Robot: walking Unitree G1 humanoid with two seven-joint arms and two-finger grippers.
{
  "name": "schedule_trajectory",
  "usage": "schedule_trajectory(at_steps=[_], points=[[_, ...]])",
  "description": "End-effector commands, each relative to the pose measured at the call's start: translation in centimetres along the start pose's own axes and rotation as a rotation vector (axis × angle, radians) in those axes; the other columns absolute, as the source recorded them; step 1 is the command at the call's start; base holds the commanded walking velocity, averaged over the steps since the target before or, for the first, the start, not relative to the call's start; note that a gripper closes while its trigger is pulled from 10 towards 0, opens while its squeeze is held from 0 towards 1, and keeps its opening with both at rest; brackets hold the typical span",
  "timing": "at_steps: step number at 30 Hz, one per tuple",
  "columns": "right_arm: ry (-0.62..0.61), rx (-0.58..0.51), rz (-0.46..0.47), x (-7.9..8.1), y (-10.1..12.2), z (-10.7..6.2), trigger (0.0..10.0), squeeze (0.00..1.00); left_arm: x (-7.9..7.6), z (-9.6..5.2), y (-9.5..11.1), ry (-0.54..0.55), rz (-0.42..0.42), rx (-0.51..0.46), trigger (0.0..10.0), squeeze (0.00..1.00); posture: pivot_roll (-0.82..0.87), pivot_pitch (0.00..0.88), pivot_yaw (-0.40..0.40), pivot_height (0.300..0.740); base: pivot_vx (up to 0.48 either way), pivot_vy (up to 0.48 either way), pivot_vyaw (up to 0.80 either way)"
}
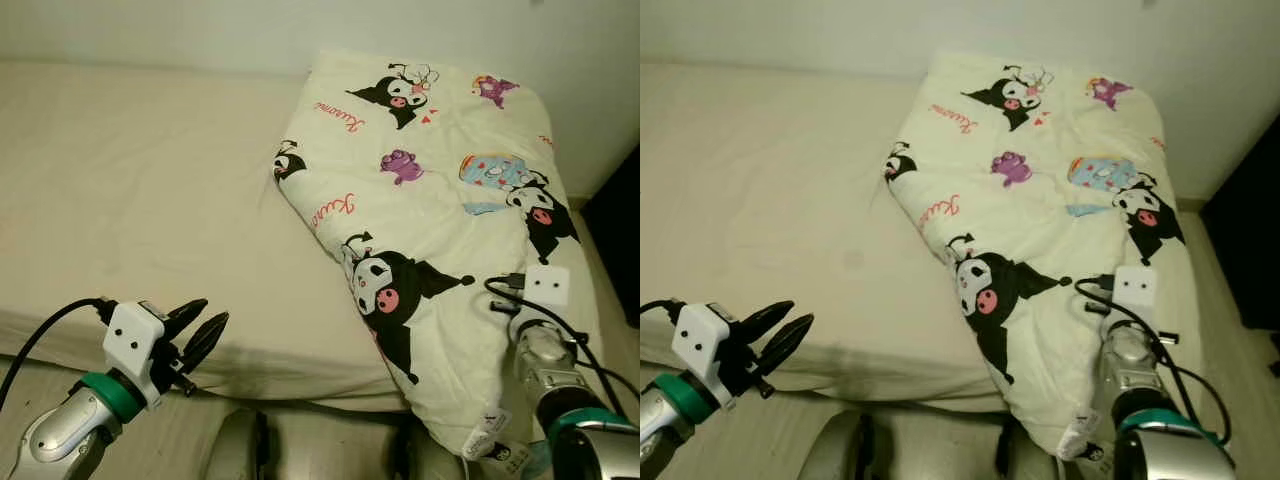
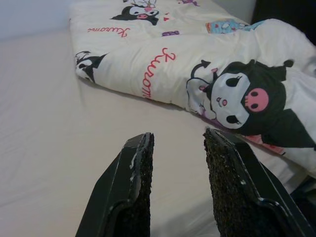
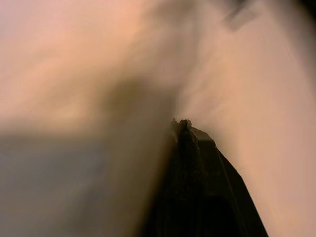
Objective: Clean up the room
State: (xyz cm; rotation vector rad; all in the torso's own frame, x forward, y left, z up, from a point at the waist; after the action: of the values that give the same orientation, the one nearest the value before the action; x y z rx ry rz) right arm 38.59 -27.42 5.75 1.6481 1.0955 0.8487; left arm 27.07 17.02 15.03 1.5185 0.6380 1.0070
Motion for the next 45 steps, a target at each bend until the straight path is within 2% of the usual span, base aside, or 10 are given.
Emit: schedule_trajectory(at_steps=[1,4,12,19,21,26,31,35,36,45], points=[[0.102,0.087,0.067,1.7,-2.5,-0.6,10.0,0.0,0.1,-0.2,-0.2,-0.004,-0.002,0.019,10.0,0.0,0.26,0.146,0.107,0.606,0.0,0.0,0.0],[0.177,0.091,0.1,3.2,-2.6,-0.7,10.0,0.0,0.3,-0.2,-0.1,0.007,-0.01,0.013,10.0,0.0,0.25,0.142,0.104,0.606,0.0,0.0,0.0],[0.7,0.08,0.285,11.9,-1.6,-3.4,10.0,0.0,3.6,1.0,0.6,0.185,-0.044,-0.064,10.0,0.0,0.16,0.096,0.063,0.606,0.0,0.0,0.0],[0.938,0.065,0.343,14.2,-1.0,-5.4,10.0,0.0,4.7,1.7,1.1,0.249,-0.054,-0.112,10.0,0.0,0.12,0.067,0.04,0.606,0.0,0.0,0.0],[1.152,0.121,0.309,14.9,-2.5,-8.0,10.0,0.0,4.8,2.1,1.3,0.262,-0.071,-0.136,10.0,0.0,0.1,0.05,0.035,0.606,0.0,0.0,0.0],[1.43,0.344,0.089,11.6,-8.2,-12.3,10.0,0.0,4.0,3.2,1.7,0.234,-0.08,-0.168,10.0,0.0,0.07,0.025,0.032,0.606,0.0,0.0,0.0],[1.436,0.544,-0.138,6.8,-12.9,-13.9,10.0,0.0,3.8,3.8,2.2,0.223,-0.077,-0.197,10.0,0.0,0.06,0.016,0.03,0.606,0.0,0.0,0.0],[1.307,0.524,-0.172,5.9,-13.4,-12.8,10.0,0.0,4.1,3.9,2.5,0.228,-0.072,-0.214,10.0,0.0,0.06,0.009,0.026,0.606,0.0,0.0,0.0],[1.152,0.462,-0.141,5.7,-12.8,-11.0,10.0,0.0,4.5,3.9,2.9,0.24,-0.06,-0.224,10.0,0.0,0.06,0.009,0.026,0.606,0.0,0.0,0.0],[1.116,0.389,-0.062,6.2,-10.5,-9.6,10.0,0.0,6.1,3.6,3.6,0.278,-0.038,-0.242,10.0,0.0,0.07,0.018,0.027,0.606,0.0,0.0,0.0]])
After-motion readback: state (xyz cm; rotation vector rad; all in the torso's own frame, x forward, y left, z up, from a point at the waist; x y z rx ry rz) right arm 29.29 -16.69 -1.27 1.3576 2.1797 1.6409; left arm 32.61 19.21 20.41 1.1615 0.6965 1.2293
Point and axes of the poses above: a point about 5 cm out from each wrist's last joint towards the gripper, its own z axis pointing out of the wrist towards the gripper, its own y axis along the axis of the wrist's last joint, x = y × z, the point moved 5 cm from there along z, pointing out of the wrist towards the gripper, and after that the axes turned 6 degrees about z, right-handed, at the moved point
